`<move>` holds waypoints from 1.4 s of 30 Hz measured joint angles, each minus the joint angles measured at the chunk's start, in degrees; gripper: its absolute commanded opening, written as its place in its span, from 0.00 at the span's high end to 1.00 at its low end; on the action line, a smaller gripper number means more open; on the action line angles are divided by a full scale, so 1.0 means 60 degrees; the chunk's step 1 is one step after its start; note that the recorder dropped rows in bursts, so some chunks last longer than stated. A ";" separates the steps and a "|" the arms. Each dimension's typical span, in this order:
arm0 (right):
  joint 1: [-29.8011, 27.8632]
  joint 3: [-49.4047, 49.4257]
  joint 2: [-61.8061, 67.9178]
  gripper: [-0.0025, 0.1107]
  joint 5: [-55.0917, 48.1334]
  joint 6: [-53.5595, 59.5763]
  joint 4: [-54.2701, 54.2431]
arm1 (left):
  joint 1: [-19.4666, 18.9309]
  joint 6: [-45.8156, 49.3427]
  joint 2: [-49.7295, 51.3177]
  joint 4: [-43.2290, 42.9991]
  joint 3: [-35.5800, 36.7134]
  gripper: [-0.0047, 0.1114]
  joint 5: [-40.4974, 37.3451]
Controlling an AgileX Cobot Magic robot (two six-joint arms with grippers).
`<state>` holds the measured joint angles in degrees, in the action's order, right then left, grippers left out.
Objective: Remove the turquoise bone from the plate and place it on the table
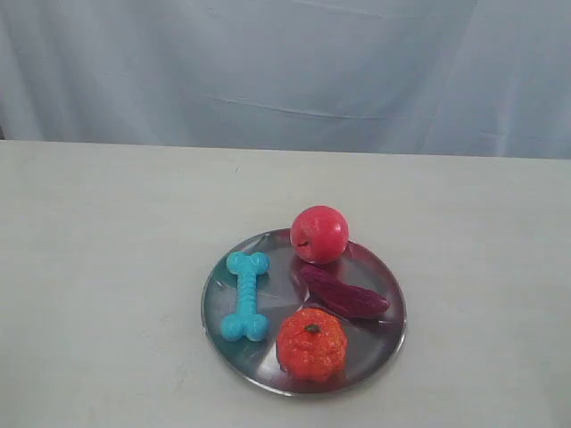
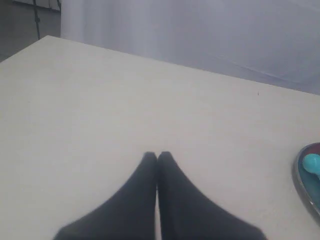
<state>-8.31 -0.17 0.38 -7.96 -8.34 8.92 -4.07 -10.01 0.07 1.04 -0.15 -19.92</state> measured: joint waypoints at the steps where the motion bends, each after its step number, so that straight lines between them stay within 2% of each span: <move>1: 0.0000 0.0000 0.0000 0.98 0.0000 0.0000 0.0000 | 0.0000 0.0000 0.0000 0.0000 0.0000 0.96 0.0000; 32: 0.0000 0.0000 0.0000 0.98 0.0026 0.0000 0.0000 | 0.0000 0.0000 0.0000 0.0000 0.0000 0.96 0.0000; 40: 0.0000 0.0000 0.0000 0.98 0.1583 -0.0596 -0.0683 | 0.0000 0.0000 0.0000 0.0000 0.0000 0.96 0.0000; 42: 0.0000 -0.0082 0.0000 0.98 0.1246 -0.0977 -0.0868 | 0.0000 0.0000 0.0000 0.0000 0.0000 0.96 0.0000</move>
<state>-8.31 -0.67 0.38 -0.49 -14.20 3.71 -4.07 -10.01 0.07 1.04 -0.15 -19.92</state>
